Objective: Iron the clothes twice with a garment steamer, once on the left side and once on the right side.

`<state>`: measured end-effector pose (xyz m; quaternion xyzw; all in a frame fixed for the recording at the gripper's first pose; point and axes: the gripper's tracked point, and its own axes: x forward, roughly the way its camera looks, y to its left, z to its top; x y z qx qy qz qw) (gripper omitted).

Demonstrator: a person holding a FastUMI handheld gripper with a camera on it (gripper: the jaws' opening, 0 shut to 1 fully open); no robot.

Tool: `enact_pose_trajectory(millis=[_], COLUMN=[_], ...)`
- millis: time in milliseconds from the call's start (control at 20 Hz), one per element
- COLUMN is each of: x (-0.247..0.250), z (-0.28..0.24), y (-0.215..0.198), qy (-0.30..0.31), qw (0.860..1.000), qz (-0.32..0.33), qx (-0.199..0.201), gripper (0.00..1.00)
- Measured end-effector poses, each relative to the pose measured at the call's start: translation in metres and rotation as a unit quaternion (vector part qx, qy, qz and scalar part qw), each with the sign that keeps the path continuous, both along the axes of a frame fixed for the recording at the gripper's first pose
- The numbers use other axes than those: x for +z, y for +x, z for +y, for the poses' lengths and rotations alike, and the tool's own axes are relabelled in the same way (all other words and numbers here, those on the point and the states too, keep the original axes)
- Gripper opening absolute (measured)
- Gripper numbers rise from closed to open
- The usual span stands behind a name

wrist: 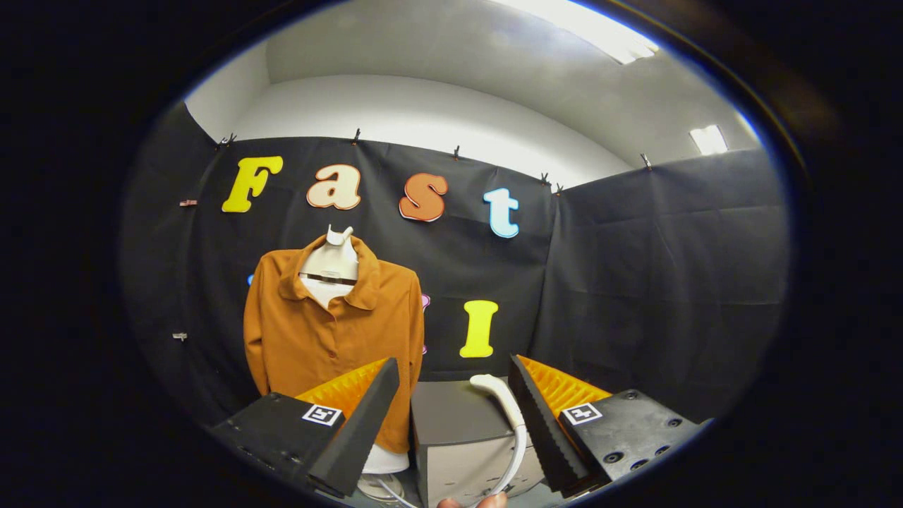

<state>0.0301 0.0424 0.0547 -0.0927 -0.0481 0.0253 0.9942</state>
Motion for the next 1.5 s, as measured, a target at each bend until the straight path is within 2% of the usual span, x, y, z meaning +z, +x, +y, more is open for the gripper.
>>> enact_pose_trajectory(millis=[300,450,650,800,900,1050,1250,1500], x=[-0.009,-0.024,-0.052,-0.093,-0.119,-0.158,-0.204,-0.254], z=[-0.023,-0.062,-0.104,-0.126,-0.131,-0.150,-0.169,-0.175], y=[0.024,0.052,0.102,0.139,0.165,0.207,0.259,0.290], qy=[0.003,-0.019,-0.044,-0.062,-0.051,-0.030,-0.011,-0.017], qw=[1.000,0.998,0.990,0.976,0.965,0.946,0.922,0.898], qz=[0.018,0.060,0.132,0.206,0.258,0.323,0.387,0.440], qx=[0.011,0.000,0.006,0.014,0.026,0.021,0.011,0.010], gripper=[0.97,0.97,0.98,0.98,0.98,0.98,0.98,0.98])
